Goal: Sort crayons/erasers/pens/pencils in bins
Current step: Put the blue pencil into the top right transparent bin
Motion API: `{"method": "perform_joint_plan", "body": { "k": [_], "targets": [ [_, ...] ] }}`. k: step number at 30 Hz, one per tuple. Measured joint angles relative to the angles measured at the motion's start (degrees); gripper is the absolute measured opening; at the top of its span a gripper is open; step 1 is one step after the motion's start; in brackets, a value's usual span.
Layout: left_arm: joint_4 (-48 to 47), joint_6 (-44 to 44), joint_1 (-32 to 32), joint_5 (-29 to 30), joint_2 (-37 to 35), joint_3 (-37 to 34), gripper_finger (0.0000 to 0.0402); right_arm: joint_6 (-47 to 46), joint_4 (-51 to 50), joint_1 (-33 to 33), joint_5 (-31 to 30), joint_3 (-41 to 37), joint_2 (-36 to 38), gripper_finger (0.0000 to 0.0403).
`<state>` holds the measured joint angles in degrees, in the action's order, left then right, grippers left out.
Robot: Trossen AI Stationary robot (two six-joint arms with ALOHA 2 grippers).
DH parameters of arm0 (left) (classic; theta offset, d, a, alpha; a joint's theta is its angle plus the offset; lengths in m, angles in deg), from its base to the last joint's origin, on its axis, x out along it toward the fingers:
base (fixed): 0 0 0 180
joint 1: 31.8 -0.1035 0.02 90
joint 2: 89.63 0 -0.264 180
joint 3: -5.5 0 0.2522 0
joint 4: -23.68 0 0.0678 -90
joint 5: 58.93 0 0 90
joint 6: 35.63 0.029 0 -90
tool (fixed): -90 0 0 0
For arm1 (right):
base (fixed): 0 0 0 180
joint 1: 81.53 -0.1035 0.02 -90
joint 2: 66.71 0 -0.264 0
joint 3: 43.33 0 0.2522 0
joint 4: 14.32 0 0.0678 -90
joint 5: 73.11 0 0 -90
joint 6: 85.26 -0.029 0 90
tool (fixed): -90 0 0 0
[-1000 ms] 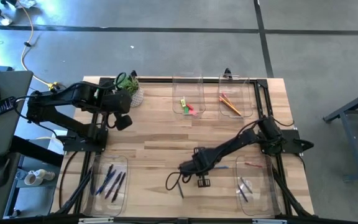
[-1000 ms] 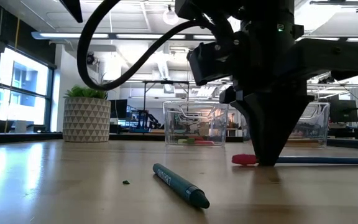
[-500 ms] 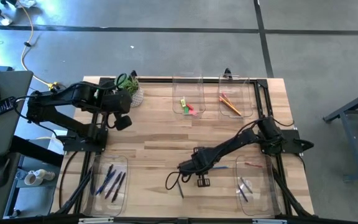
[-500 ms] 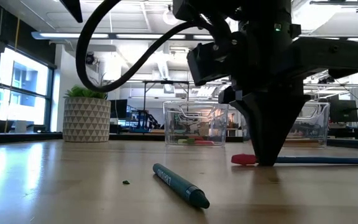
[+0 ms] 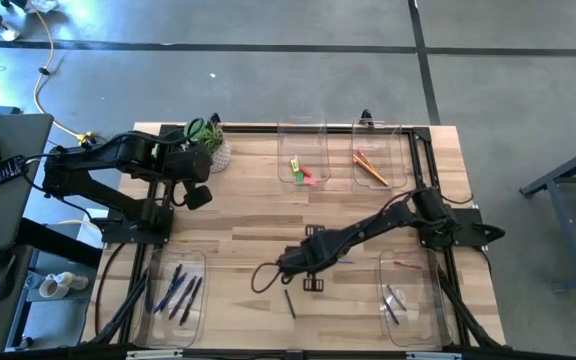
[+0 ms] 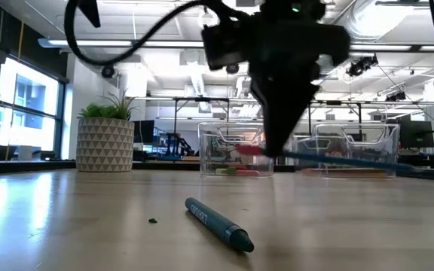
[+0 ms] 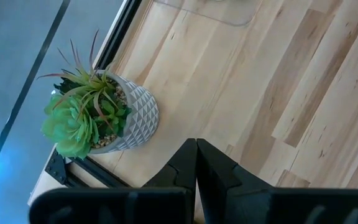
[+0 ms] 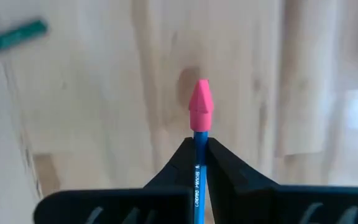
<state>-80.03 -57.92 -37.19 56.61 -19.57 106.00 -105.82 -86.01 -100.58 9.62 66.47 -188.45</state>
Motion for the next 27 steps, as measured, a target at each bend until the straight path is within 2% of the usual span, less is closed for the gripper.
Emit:
{"method": "perform_joint_plan", "body": {
  "k": [13,21,27],
  "targets": [
    [0.0,0.9,0.0,0.0,0.0,0.0,0.0001,1.1,-13.9,2.2,-10.7,9.9,0.2,0.0000],
    [0.1,1.5,0.0,0.0,0.0,0.0,0.0001,1.3,-21.2,4.1,-12.3,10.8,1.4,0.0000],
    [0.5,1.5,0.0,0.0,0.0,0.0,0.0001,-0.7,-23.6,5.5,-17.4,10.9,5.1,0.0000]
  ]
}}
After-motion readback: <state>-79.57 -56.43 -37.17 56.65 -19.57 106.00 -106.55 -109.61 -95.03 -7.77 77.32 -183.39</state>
